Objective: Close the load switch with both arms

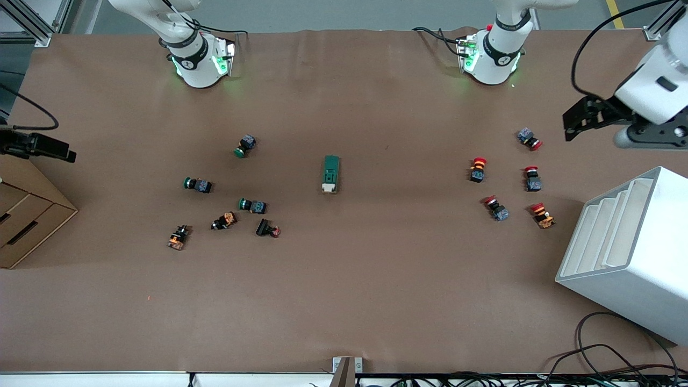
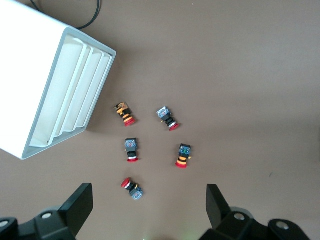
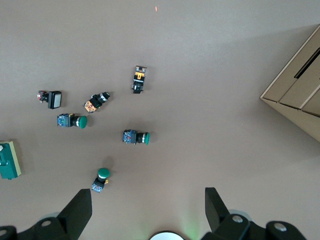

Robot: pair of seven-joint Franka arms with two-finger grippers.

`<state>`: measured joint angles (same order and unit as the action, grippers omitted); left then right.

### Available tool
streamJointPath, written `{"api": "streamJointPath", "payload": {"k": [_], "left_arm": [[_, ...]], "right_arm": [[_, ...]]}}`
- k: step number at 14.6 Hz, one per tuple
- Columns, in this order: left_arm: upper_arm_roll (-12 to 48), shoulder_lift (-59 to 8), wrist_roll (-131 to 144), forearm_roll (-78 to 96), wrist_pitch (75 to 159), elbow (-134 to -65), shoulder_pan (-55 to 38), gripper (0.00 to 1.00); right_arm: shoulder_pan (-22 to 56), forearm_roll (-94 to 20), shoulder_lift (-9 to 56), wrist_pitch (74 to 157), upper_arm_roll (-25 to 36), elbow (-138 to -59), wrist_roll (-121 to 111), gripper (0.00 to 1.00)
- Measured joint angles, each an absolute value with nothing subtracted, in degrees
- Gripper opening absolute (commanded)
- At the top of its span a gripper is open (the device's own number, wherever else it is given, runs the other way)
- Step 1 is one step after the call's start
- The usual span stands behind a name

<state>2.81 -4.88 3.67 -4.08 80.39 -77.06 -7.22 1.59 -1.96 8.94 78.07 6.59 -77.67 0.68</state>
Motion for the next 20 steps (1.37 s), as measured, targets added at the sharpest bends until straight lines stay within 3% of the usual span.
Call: {"api": "streamJointPath", "payload": {"k": [9, 14, 20], "left_arm": [[-1.3, 0.3, 1.0, 0.6, 80.2, -82.7, -7.5, 1.00], [0.4, 3.1, 1.1, 0.6, 80.7, -86.4, -7.2, 1.00], [4.3, 5.2, 1.5, 0.6, 80.8, -88.7, -2.8, 1.00]], "right_arm": [[0.9, -1.4, 1.9, 78.4, 6.3, -84.0, -2.1, 1.00], [0.7, -0.6, -2.9, 78.5, 3.9, -86.6, -2.2, 1.00], [0.7, -0.3, -3.6, 79.0, 3.4, -87.5, -2.2, 1.00]]}}
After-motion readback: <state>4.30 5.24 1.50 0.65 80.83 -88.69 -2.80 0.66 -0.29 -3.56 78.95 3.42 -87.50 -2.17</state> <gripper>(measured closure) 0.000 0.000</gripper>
